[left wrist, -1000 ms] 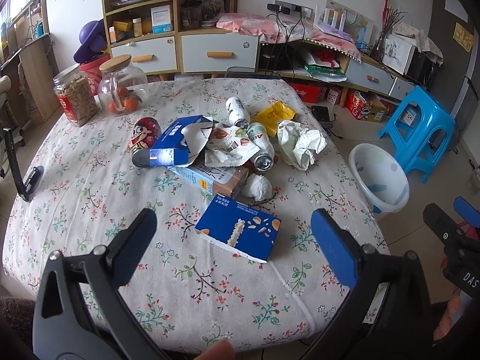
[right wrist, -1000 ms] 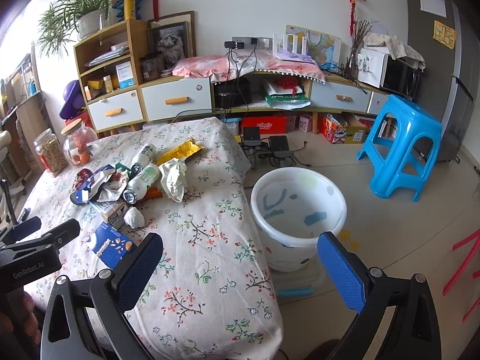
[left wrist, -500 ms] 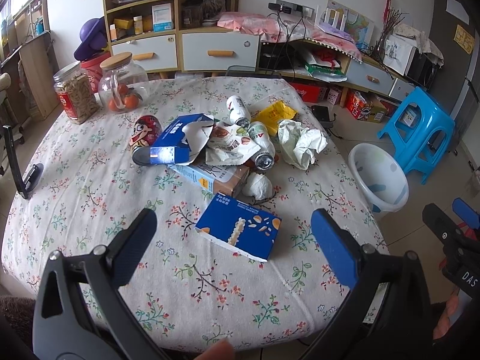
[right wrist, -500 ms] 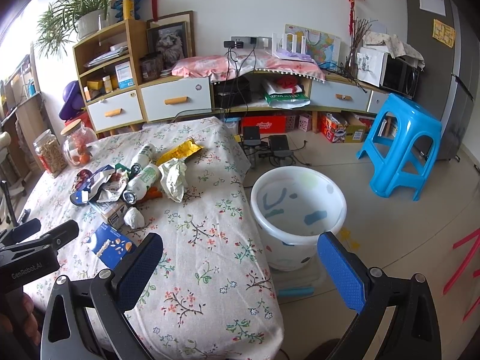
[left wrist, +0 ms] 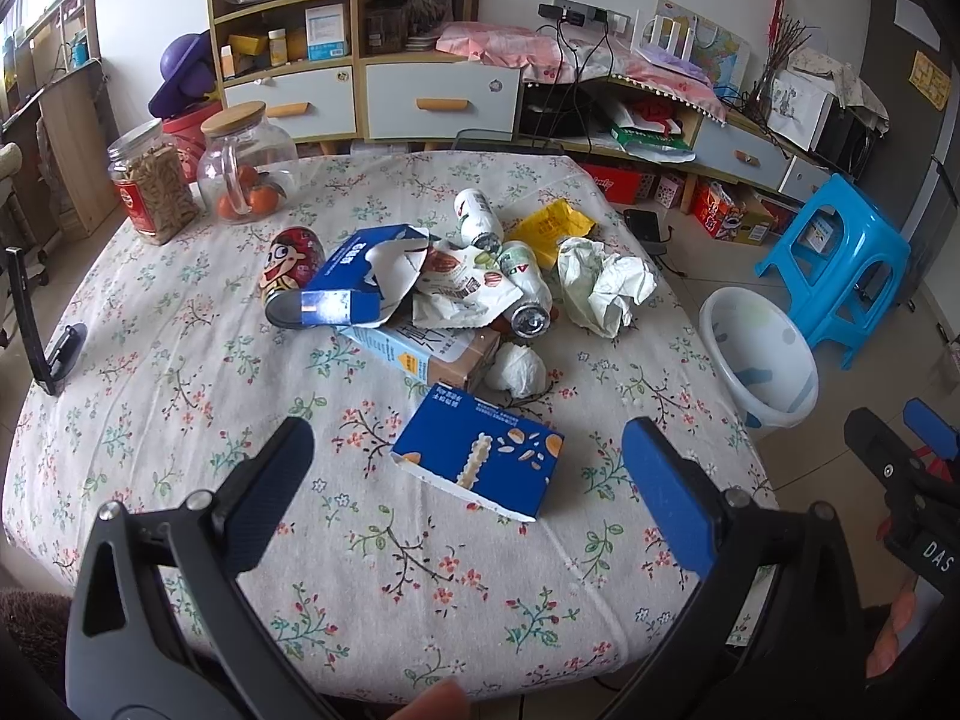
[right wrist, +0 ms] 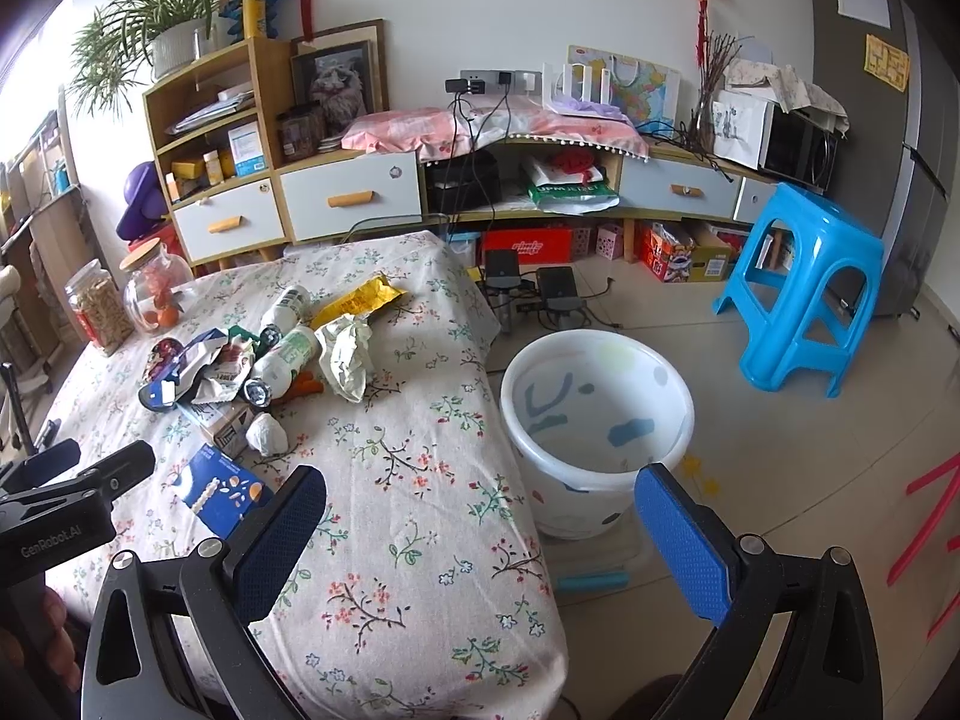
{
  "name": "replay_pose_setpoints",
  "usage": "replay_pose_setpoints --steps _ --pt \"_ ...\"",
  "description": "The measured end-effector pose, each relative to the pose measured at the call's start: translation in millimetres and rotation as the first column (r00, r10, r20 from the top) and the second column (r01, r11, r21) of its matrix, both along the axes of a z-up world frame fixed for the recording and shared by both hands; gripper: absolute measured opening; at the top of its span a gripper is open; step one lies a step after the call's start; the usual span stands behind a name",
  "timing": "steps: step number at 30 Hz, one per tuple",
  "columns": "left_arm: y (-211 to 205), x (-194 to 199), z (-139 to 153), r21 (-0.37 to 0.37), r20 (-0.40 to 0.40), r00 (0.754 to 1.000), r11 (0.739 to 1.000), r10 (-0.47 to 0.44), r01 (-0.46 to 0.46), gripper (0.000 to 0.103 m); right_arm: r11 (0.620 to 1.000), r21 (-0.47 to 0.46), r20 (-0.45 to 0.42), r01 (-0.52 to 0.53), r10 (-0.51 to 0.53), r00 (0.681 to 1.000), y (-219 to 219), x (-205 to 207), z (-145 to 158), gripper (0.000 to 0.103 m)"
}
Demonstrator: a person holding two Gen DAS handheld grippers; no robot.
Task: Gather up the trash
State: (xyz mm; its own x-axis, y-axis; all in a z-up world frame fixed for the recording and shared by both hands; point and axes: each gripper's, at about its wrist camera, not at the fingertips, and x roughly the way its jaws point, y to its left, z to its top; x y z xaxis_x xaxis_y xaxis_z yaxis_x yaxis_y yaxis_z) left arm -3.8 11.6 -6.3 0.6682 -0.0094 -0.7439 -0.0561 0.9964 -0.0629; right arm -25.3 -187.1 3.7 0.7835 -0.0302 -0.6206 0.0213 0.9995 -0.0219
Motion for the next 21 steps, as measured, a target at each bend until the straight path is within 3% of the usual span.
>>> replay_pose_setpoints --steps 21 --pt "0.3 -1.0 -1.5 -0.004 -0.003 1.0 1.0 -0.002 0.002 0.102 1.0 0.003 -0.004 0.0 0.0 1.0 -1.2 0.1 -0.4 0.103"
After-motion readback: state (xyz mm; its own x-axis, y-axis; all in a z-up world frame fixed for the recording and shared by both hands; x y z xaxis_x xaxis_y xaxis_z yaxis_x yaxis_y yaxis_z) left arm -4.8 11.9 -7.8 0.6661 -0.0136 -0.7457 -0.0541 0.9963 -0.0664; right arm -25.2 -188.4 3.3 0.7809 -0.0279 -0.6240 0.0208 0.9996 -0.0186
